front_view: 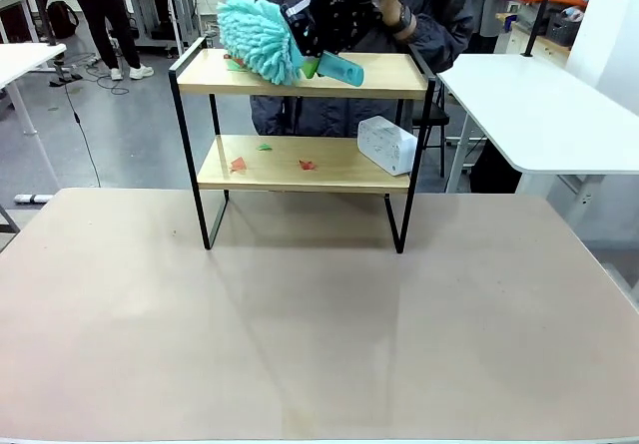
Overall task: Clean the shelf.
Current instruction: Clean the specific tier of the Shelf with the Duster once objects are removed.
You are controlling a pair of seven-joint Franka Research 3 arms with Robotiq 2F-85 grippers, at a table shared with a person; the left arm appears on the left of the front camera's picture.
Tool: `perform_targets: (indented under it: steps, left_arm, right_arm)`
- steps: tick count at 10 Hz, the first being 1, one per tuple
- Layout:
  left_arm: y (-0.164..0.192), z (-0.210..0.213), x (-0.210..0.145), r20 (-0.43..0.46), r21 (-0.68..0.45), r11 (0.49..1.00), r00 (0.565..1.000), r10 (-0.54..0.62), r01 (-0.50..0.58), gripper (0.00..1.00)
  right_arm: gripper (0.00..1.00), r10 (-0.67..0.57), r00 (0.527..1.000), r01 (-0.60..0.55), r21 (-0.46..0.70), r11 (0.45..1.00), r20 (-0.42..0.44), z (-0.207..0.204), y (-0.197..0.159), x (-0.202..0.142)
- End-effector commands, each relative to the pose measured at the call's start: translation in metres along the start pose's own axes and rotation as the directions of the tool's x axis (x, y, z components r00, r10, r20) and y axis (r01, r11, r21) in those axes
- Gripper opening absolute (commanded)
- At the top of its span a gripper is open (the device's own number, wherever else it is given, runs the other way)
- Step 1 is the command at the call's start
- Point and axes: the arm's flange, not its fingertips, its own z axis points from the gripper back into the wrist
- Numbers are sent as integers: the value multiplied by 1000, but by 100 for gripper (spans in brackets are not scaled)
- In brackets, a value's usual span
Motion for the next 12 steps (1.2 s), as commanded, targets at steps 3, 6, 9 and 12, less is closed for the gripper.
perform_targets:
  steps: [3, 6, 9, 12]
  left_arm:
    - [-1, -2, 0, 19, -17, 1000, 1000, -21, 22, 100]
    - [-1, -2, 0, 19, -17, 1000, 1000, -21, 22, 100]
    - [-1, -2, 0, 19, -17, 1000, 1000, -21, 22, 100]
    - [-1, -2, 0, 19, -17, 1000, 1000, -21, 22, 100]
  right_arm:
    - [12, 170, 985, -163, 172, 972, -27, 14, -37, -15]
    - [12, 193, 981, -182, 289, 940, -8, 30, -51, -33]
    - [12, 405, 911, -339, 425, 839, -74, 70, -68, -67]
    - [12, 400, 917, -347, 473, 810, -13, 96, -89, -95]
